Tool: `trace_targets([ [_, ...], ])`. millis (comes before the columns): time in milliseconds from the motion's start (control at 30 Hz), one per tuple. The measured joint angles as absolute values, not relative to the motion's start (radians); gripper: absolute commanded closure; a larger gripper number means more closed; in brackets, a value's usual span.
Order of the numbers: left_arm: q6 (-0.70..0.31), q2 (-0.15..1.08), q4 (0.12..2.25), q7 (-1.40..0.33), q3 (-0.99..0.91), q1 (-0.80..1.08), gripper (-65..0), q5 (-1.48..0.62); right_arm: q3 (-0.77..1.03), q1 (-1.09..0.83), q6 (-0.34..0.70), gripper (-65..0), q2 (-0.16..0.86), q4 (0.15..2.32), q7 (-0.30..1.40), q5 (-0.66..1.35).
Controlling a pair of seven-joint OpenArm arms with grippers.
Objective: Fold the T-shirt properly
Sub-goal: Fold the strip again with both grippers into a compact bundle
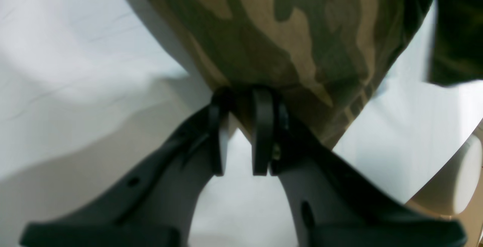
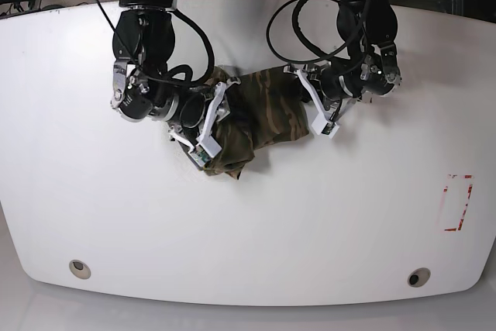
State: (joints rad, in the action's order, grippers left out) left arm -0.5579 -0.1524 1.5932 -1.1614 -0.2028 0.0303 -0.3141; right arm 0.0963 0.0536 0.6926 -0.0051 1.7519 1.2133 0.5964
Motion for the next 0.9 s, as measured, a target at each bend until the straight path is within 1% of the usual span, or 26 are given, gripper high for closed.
trace_targets([
  [67, -0.559, -0.152, 1.595, -1.162, -0.205, 0.030, -8.9, -0.314, 0.062, 0.054, 0.692, -36.1, -0.005, 1.755, 1.211, 0.562],
  [133, -0.560, -0.153, 1.609, -1.167, -0.205, 0.033, -8.9, -0.316, 0.025, 0.051, 0.692, -38.7, -0.006, 1.776, 1.213, 0.543],
  [333, -0.588, -0.133, 1.676, -1.156, -0.212, 0.042, -8.9, -0.464, -0.101, 0.056, 0.692, -38.7, -0.007, 1.856, 1.207, 0.480],
  [400, -0.611, -0.110, 1.723, -1.156, -0.226, 0.049, -8.9, -0.500, -0.124, 0.056, 0.693, -38.7, -0.012, 1.867, 1.204, 0.467],
  [500, -0.635, -0.037, 1.794, -1.143, -0.290, 0.072, -8.9, -0.538, -0.146, 0.067, 0.693, -38.7, -0.020, 1.866, 1.197, 0.418],
  [600, -0.654, 0.043, 1.820, -1.159, -0.363, 0.098, -8.9, -0.556, -0.160, 0.074, 0.693, -38.7, -0.023, 1.864, 1.179, 0.416],
  [700, -0.656, 0.093, 1.814, -1.159, -0.437, 0.094, -8.9, -0.556, -0.171, 0.078, 0.693, -38.7, -0.031, 1.843, 1.179, 0.422],
  [800, -0.656, 0.122, 1.803, -1.158, -0.439, 0.078, -8.9, -0.562, -0.160, 0.083, 0.693, -38.7, -0.033, 1.845, 1.180, 0.422],
  [900, -0.656, 0.143, 1.802, -1.159, -0.387, 0.061, -8.9, -0.562, -0.112, 0.087, 0.693, -38.5, -0.033, 1.845, 1.177, 0.425],
])
